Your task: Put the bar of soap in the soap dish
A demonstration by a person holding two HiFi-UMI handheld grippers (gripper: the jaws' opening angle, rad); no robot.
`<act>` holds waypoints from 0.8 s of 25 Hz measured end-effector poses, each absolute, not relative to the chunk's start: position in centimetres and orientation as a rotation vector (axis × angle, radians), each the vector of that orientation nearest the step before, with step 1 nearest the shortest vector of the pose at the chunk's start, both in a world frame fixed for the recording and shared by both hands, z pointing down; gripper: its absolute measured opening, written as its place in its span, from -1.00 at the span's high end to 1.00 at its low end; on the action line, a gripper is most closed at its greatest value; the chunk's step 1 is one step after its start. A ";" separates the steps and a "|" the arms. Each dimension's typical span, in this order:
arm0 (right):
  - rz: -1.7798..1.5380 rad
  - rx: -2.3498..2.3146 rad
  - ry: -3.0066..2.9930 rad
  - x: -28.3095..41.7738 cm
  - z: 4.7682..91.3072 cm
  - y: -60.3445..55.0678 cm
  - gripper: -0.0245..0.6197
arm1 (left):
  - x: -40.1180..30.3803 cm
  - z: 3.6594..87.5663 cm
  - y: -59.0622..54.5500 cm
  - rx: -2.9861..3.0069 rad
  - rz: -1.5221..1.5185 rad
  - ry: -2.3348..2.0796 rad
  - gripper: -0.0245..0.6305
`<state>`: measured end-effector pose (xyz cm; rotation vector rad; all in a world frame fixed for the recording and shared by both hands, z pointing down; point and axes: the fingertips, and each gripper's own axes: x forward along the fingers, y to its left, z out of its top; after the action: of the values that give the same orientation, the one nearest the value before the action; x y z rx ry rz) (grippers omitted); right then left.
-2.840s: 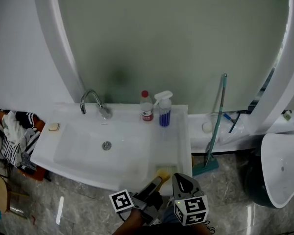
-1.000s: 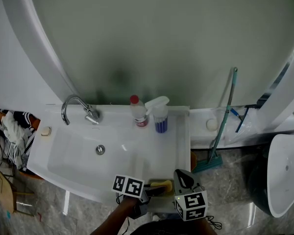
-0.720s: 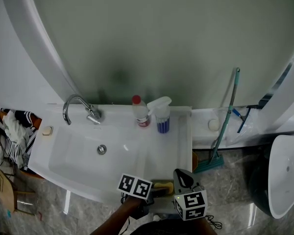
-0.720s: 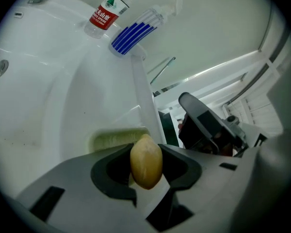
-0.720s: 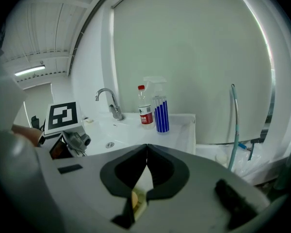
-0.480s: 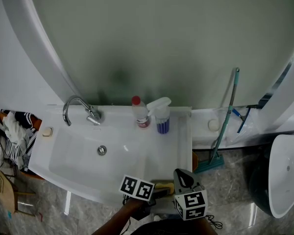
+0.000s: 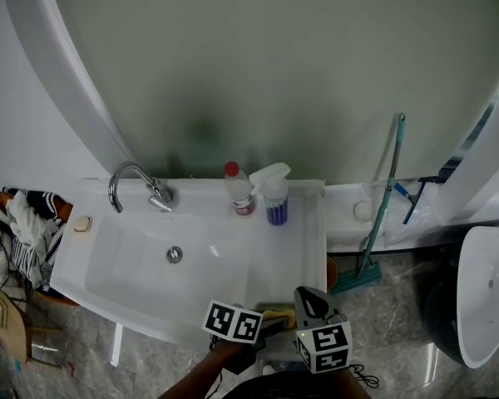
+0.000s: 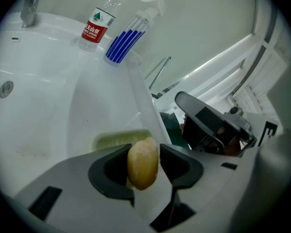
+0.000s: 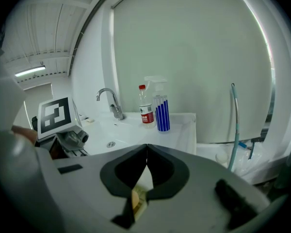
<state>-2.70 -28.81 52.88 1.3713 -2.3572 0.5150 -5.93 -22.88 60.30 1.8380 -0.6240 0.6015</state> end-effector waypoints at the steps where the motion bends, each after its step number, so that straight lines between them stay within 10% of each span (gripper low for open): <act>1: 0.515 1.372 -2.357 -2.6 52.8 -28.7 0.89 | -5.9 60.2 -22.9 1.847 0.600 -0.632 0.35; 20: 0.507 1.367 -2.366 -2.4 52.5 -27.2 0.89 | -7.5 60.4 -22.7 2.007 0.743 -0.812 0.14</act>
<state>-2.36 -27.25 52.47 1.3668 -2.3660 0.5067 -7.49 -22.70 60.36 2.0070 -0.8119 0.7433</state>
